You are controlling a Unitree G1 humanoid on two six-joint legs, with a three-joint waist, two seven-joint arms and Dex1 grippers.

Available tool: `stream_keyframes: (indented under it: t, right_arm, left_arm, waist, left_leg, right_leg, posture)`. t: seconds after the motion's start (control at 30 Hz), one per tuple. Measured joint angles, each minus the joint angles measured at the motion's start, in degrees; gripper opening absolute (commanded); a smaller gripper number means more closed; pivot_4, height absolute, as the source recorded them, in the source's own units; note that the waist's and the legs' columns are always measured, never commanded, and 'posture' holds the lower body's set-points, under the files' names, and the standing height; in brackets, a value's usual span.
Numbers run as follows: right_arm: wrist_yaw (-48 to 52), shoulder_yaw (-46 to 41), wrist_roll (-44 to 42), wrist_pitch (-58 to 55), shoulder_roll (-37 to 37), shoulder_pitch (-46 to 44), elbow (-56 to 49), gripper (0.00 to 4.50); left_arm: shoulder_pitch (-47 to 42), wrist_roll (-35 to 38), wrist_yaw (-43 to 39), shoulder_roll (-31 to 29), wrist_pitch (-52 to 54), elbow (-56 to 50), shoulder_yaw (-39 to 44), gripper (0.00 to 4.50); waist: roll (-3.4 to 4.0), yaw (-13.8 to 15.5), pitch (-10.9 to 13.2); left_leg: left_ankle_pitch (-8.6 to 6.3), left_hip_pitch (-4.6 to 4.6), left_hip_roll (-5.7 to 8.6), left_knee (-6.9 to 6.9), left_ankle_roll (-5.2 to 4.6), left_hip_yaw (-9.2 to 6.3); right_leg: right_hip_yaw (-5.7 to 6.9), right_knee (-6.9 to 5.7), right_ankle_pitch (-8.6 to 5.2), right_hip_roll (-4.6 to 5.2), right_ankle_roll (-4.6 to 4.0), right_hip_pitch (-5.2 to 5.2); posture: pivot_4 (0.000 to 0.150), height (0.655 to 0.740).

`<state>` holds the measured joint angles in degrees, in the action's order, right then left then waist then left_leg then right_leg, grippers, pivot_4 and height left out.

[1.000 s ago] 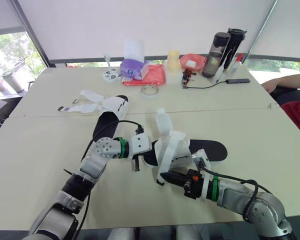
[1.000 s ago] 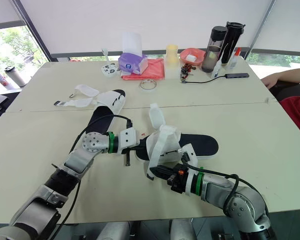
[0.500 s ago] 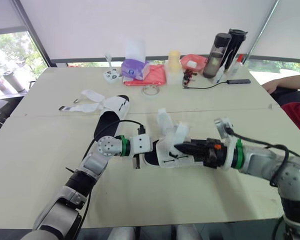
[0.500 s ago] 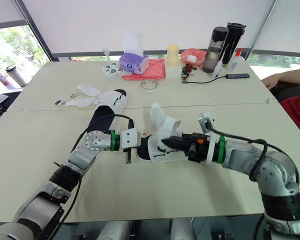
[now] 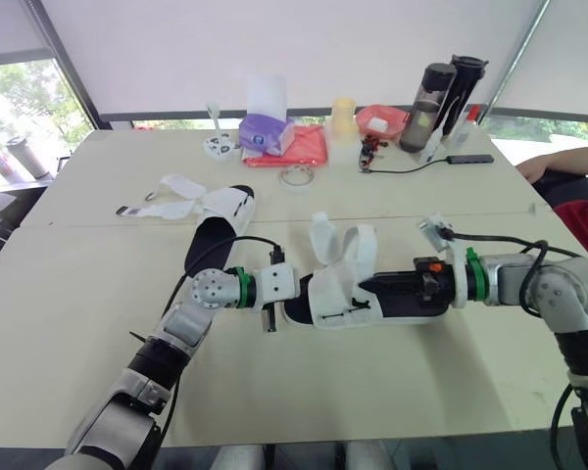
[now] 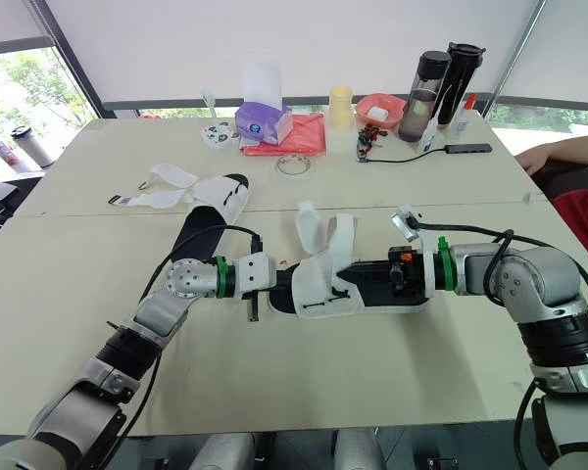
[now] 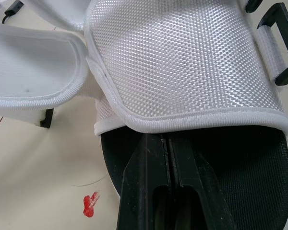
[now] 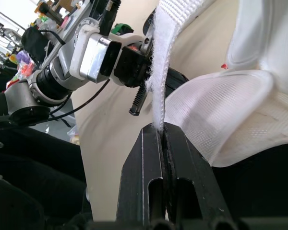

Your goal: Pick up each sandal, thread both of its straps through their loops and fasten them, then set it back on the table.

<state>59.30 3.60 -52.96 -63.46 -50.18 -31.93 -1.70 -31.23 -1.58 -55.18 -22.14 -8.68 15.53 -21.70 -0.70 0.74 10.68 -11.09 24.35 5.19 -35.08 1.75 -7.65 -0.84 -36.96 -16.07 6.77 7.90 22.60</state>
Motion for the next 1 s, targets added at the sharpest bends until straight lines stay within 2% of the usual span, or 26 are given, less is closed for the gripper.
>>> stream_keyframes:
  t: [0.4, 0.67, 1.0]
  right_arm:
    - [6.67, 1.07, 4.67, -0.02, -0.06, -0.49, 0.98, 0.01]
    - [6.27, -1.24, 1.97, -7.04, 2.39, -1.02, 2.11, 0.01]
    - [7.99, 1.64, 9.62, 2.92, 1.89, 0.14, 0.73, 0.01]
  left_arm:
    - [0.67, -0.07, 0.8, 0.35, 0.96, -0.97, 0.08, 0.0]
    - [1.28, -0.18, 1.13, 0.29, 1.85, -2.02, 0.23, 0.0]
    - [1.29, -0.24, 1.19, 0.29, 2.72, -2.61, 0.22, 0.0]
  waist:
    - [0.0, 0.05, 0.0]
    - [0.0, 0.04, 0.0]
    - [-0.01, -0.01, -0.02]
  left_leg:
    - [0.0, 0.0, 0.02, -0.01, 0.0, 0.0]
    - [0.0, 0.04, 0.02, -0.01, 0.0, -0.01]
    - [-0.01, -0.01, 0.02, -0.01, 0.01, 0.0]
  right_leg:
    - [0.0, 0.01, 0.0, 0.01, 0.01, -0.02]
    - [0.0, 0.01, 0.0, 0.02, 0.01, 0.02]
    - [0.01, 0.0, 0.01, 0.01, 0.03, -0.03]
  posture:
    - [0.15, 0.74]
    - [0.15, 0.74]
    - [0.15, 0.74]
